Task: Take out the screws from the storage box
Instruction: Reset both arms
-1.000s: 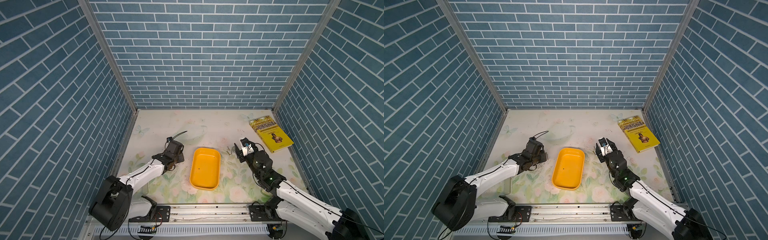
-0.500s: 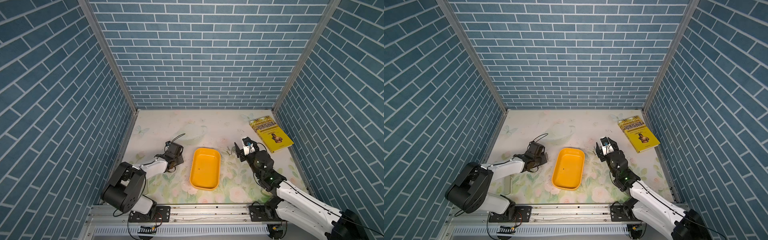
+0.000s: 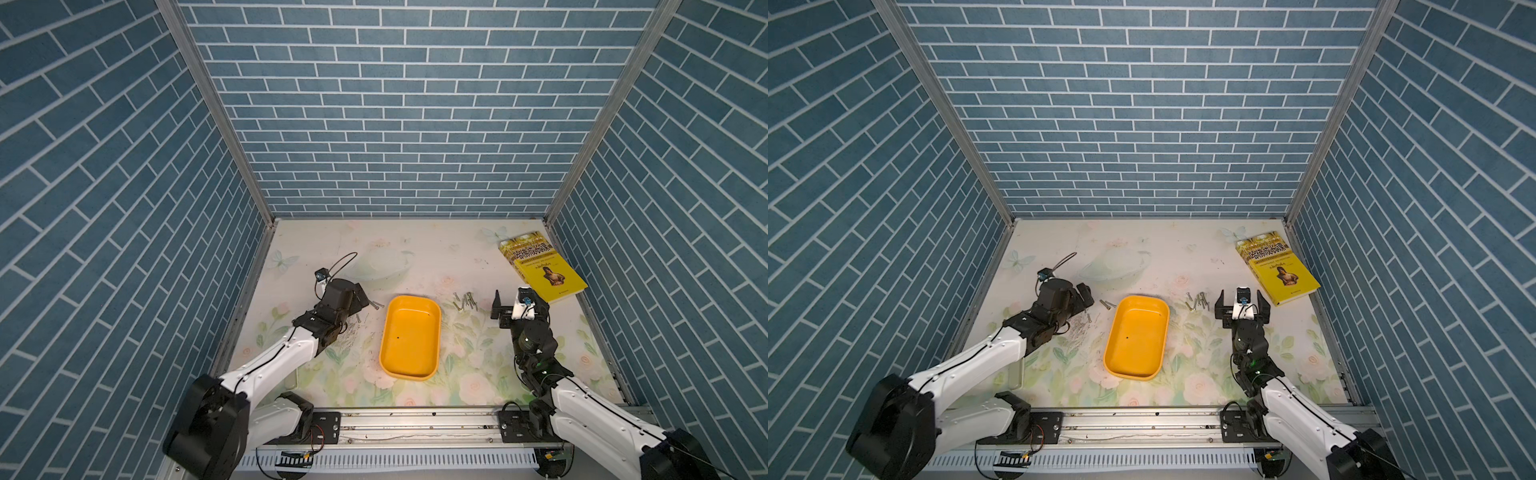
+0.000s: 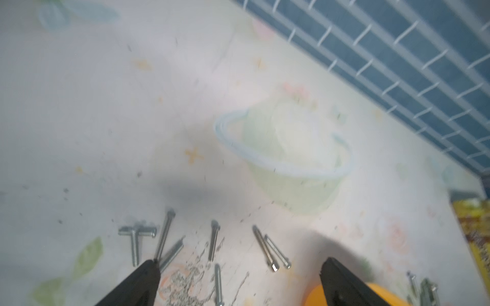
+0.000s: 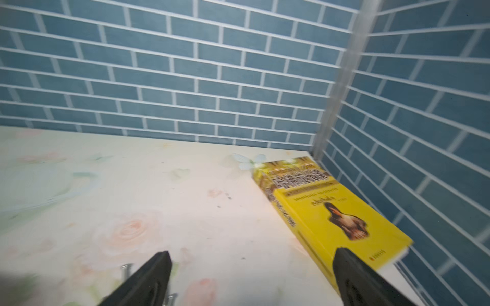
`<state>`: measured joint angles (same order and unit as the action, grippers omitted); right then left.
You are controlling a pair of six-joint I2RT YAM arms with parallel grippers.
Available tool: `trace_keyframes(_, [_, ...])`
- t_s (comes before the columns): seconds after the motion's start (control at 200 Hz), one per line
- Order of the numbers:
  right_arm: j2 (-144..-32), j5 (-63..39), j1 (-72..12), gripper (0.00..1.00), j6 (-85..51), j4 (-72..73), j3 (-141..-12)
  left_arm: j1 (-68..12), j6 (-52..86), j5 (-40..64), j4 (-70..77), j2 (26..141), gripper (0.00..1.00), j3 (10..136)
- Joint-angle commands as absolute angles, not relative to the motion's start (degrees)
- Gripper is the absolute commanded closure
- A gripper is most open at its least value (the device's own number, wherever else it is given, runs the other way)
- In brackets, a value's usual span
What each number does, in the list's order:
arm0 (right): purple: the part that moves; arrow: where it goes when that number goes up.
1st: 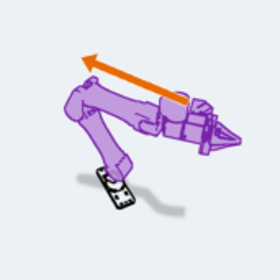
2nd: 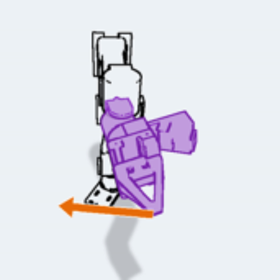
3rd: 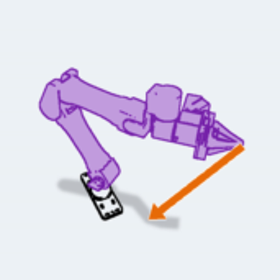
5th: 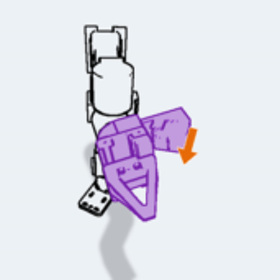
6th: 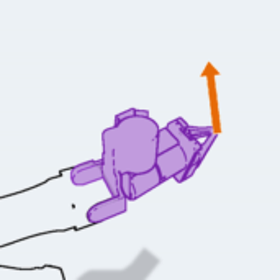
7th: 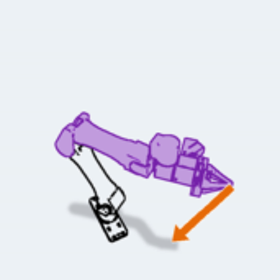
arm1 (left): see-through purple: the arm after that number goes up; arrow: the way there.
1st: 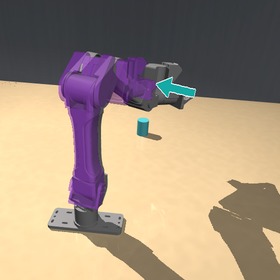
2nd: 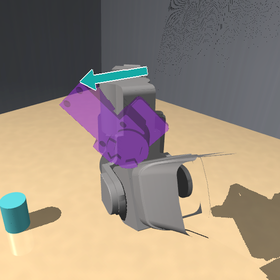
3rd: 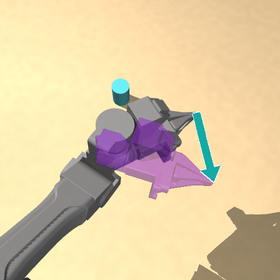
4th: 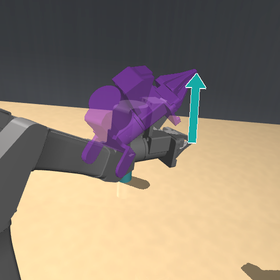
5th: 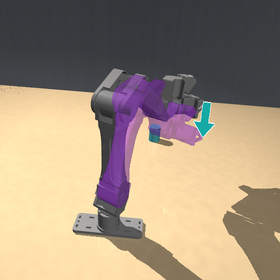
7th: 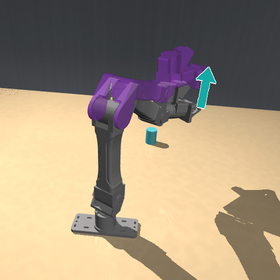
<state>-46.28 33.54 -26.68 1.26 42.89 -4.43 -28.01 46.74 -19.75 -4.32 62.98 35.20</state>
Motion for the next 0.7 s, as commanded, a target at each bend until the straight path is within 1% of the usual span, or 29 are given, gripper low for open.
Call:
trace_keyframes(0.0, [-48.7,44.7,-23.6,0.0,-0.7,52.3,-4.0,-29.5,50.5,-37.3,-6.5,57.3,0.0,36.6])
trace_keyframes(0.07, [-54.1,44.1,-20.6,0.0,-0.2,56.0,-3.1,-29.5,51.3,-43.9,-6.6,54.8,0.0,35.9])
trace_keyframes(0.12, [-60.1,44.7,-18.4,0.0,-2.6,55.7,-3.8,-29.4,48.6,-47.5,-5.1,54.0,0.0,35.1])
trace_keyframes(0.13, [-61.5,44.7,-18.1,0.02,-2.9,55.8,-4.0,-29.4,48.2,-48.4,-4.7,53.9,0.0,34.9])
trace_keyframes(0.145, [-63.3,45.3,-17.8,0.02,-2.1,57.2,-4.8,-29.4,47.1,-49.9,-3.7,53.9,0.0,34.8])
trace_keyframes(0.16, [-64.6,45.3,-17.9,0.01,-2.6,55.3,-6.3,-29.4,45.8,-50.8,-2.8,53.9,0.0,34.5])
trace_keyframes(0.2, [-68.1,37.9,-17.3,0.0,1.2,56.0,-8.2,-29.3,42.7,-53.4,-1.2,54.1,0.0,34.0])
trace_keyframes(0.245, [-72.1,34.3,-17.4,0.0,4.0,59.2,-9.7,-28.8,40.1,-54.9,-0.2,54.7,0.0,33.6])
trace_keyframes(0.305, [-75.9,31.6,-17.2,0.0,5.3,61.5,-11.5,-27.7,34.6,-54.0,3.1,56.0,0.0,32.1])
trace_keyframes(0.37, [-79.1,24.9,-16.6,0.0,7.9,65.2,-12.7,-25.4,34.0,-55.1,2.9,58.0,0.0,31.1])
trace_keyframes(0.405, [-81.2,21.9,-16.2,0.0,9.9,64.8,-14.1,-23.6,33.8,-55.5,3.6,59.1,0.0,30.3])
trace_keyframes(0.43, [-83.0,20.2,-16.1,0.0,11.1,64.3,-15.4,-22.2,31.9,-55.1,6.4,59.7,0.0,29.6])
trace_keyframes(0.45, [-85.0,18.3,-15.6,0.0,12.3,66.5,-15.8,-21.2,29.3,-54.4,9.6,60.3,0.0,27.7])
trace_keyframes(0.465, [-85.9,18.6,-15.1,0.0,12.1,66.0,-16.5,-20.5,27.4,-53.9,11.8,60.6,0.0,26.6])
trace_keyframes(0.495, [-85.9,18.7,-14.2,0.0,10.0,60.5,-19.1,-19.3,23.6,-52.6,17.2,61.5,0.0,24.6])
trace_keyframes(0.54, [-85.5,15.3,-11.9,0.0,8.6,61.0,-18.8,-16.5,18.7,-49.6,24.4,63.2,0.0,22.0])
trace_keyframes(0.595, [-85.2,12.6,-9.0,0.0,5.9,64.2,-16.8,-13.3,17.2,-47.0,30.9,65.6,0.0,19.4])
trace_keyframes(0.62, [-85.8,9.1,-6.6,0.0,3.8,65.7,-16.1,-11.8,16.4,-44.6,34.3,66.6,0.0,17.8])
trace_keyframes(0.66, [-86.5,0.0,-1.8,0.0,1.3,66.5,-15.8,-10.1,14.8,-41.0,39.9,68.1,0.0,15.1])
trace_keyframes(0.695, [-87.2,-1.9,-0.7,0.0,1.4,69.2,-14.5,-9.2,14.1,-39.9,44.9,69.8,0.0,13.3])
